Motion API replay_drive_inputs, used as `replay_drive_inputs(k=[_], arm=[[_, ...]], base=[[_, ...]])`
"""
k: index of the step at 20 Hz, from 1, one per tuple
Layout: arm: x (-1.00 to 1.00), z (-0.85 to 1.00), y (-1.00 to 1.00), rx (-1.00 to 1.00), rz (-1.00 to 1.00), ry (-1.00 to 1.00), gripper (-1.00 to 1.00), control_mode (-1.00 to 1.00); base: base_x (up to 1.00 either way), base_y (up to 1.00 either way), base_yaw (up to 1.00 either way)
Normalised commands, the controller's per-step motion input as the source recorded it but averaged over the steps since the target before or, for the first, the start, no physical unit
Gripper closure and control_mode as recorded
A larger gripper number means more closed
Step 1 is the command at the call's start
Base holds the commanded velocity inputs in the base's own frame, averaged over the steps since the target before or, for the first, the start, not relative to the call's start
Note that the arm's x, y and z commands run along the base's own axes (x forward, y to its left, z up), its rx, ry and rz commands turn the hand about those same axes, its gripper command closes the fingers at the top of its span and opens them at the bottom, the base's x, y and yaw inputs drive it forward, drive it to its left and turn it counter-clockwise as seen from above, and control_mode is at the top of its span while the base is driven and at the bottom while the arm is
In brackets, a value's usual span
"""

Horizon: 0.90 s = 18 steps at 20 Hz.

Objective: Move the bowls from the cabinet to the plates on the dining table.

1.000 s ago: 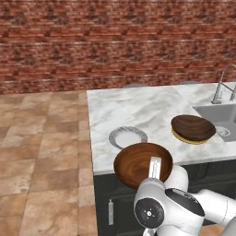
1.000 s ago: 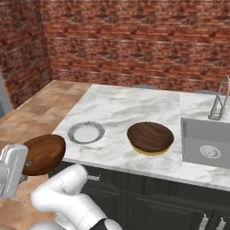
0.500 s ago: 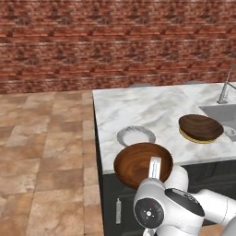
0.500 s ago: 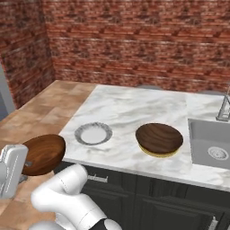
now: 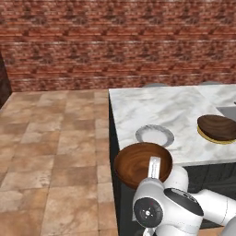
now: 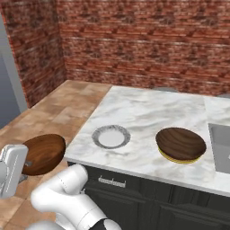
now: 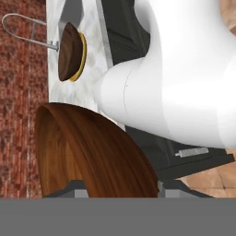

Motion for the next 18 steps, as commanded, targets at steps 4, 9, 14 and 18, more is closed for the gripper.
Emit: replay_drive_inputs(k=[4, 9, 14, 18], arm=[[0.00, 0.00, 0.00, 0.00, 0.00, 0.00, 1.00, 1.00], [0.00, 0.00, 0.00, 0.00, 0.00, 0.00, 1.00, 1.00], [0.00, 0.00, 0.00, 0.00, 0.00, 0.00, 1.00, 1.00], [0.00, 0.00, 0.00, 0.00, 0.00, 0.00, 1.00, 1.00]], base=[[0.00, 0.06, 0.14], [0.00, 0.02, 0.06], [0.00, 0.00, 0.03], [0.00, 0.00, 0.01]])
